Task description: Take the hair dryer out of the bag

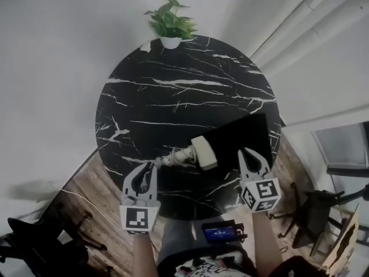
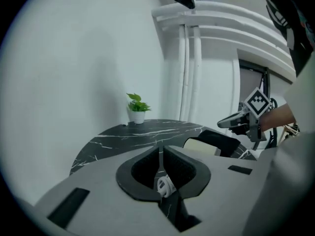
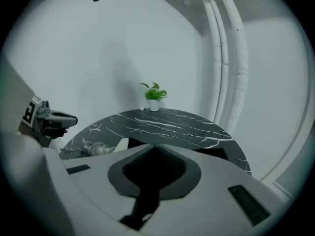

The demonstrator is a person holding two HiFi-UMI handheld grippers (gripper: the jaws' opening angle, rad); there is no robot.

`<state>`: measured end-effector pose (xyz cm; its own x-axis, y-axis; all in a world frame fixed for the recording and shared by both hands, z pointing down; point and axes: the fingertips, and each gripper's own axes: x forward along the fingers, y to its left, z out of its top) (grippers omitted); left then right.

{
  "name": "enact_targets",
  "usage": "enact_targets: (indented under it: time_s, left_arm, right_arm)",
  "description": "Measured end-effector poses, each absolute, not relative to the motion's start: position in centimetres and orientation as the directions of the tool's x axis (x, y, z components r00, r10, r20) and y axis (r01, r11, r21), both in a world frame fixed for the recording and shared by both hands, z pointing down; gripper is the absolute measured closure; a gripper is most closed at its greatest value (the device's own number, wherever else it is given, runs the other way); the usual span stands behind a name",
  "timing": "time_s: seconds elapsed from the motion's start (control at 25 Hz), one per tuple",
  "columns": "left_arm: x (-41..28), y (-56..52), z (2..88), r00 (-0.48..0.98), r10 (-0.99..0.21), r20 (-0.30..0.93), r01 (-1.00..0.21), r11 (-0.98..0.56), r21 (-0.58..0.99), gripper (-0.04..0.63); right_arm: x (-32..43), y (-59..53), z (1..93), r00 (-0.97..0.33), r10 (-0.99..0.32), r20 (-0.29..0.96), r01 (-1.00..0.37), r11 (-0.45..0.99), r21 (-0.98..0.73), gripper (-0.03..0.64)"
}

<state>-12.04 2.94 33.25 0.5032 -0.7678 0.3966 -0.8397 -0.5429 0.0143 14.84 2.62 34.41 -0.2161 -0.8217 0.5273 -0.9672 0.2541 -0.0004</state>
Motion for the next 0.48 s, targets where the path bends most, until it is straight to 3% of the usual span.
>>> enact_targets:
  time_s: [0.48]
  left_arm:
    - [-11.6, 4.6, 25.2, 0.486, -0.815, 0.317, -0.846, -0.529, -0.064, 0.578]
  right_arm:
    - [9.9, 5.3, 26.4, -0.292, -0.849, 0.439, -0.942, 0.335, 0.021, 0.595]
